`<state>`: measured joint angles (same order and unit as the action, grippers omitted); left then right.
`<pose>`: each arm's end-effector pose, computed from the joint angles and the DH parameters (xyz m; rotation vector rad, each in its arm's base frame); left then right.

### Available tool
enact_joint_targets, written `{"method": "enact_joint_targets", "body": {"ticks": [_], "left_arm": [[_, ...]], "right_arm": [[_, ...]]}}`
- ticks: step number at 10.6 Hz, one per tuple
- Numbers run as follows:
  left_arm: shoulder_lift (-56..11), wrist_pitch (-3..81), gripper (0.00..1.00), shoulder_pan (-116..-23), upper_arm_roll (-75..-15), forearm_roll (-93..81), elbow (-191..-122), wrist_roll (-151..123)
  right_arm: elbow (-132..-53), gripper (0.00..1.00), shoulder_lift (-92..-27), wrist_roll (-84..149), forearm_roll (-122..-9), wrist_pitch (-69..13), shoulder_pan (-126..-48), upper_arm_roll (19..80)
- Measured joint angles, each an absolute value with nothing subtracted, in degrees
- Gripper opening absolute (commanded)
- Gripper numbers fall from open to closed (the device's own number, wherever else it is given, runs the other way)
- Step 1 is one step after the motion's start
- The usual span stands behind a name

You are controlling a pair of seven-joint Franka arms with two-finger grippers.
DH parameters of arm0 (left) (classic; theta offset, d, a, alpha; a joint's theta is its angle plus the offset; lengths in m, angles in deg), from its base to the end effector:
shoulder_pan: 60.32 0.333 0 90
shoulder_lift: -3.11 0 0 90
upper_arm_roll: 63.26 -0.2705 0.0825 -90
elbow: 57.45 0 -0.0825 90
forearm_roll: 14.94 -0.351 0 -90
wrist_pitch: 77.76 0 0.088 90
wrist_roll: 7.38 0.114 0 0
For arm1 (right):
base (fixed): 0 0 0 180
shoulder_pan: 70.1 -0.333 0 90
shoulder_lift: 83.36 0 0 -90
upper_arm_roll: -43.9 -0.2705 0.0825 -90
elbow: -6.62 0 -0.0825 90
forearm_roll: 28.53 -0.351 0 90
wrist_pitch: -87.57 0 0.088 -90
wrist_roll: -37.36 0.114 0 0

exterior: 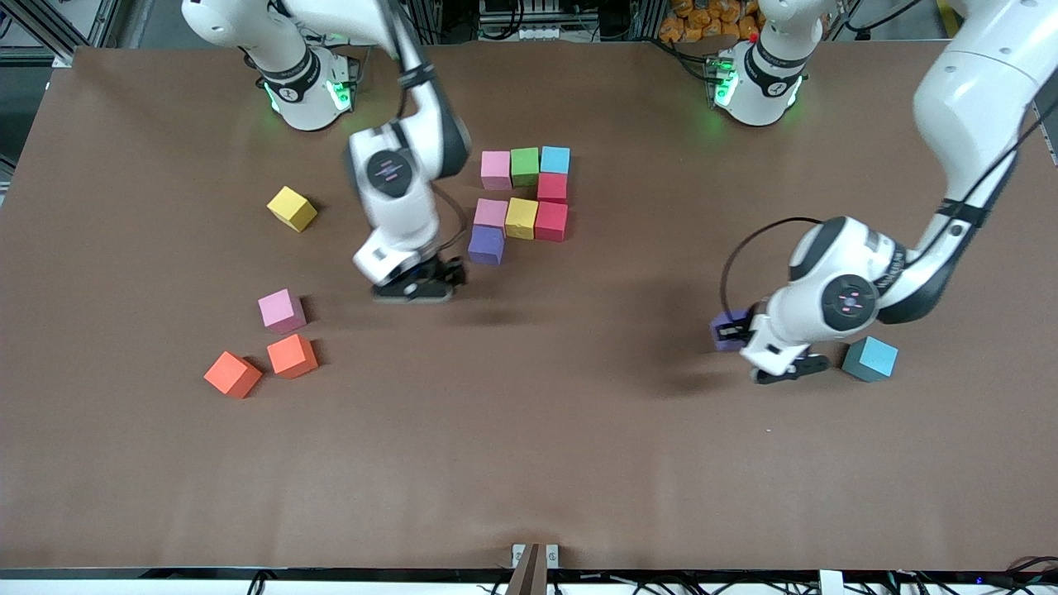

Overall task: Form number 2 with 11 blocks
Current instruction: 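Grasp the orange cube with the right gripper while the left gripper carries purple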

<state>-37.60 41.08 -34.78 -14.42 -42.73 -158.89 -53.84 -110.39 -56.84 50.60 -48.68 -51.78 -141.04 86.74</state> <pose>0.5629 -0.1807 0.2345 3.0842 0.3437 -0.2590 0.4930 0.2718 0.2508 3.0991 0.0953 0.1547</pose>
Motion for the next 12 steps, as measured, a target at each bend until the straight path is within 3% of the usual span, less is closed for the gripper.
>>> {"method": "enact_joint_targets", "body": {"ticks": [4,7,9,12], "left_arm": [[-37.6,40.0,0.44,-51.6,-17.5,-39.7,-152.4,-62.0],[-38.3,40.0,0.44,-68.0,-29.0,-29.6,-144.0,-62.4],[-40.4,40.1,0.43,-77.8,-35.8,-27.7,-139.1,-62.4],[-43.5,42.4,0.43,-84.1,-38.3,-27.6,-136.3,-62.6]], "right_arm": [[-110.3,1.00,-58.1,33.0,-48.6,-50.9,-132.0,86.7],[-110.0,1.00,-57.9,18.1,-48.6,-51.1,-123.0,85.9],[-109.0,1.00,-57.7,12.5,-48.6,-51.2,-116.4,81.7],[-106.7,1.00,-56.5,3.8,-48.6,-51.5,-103.8,72.3]]}}
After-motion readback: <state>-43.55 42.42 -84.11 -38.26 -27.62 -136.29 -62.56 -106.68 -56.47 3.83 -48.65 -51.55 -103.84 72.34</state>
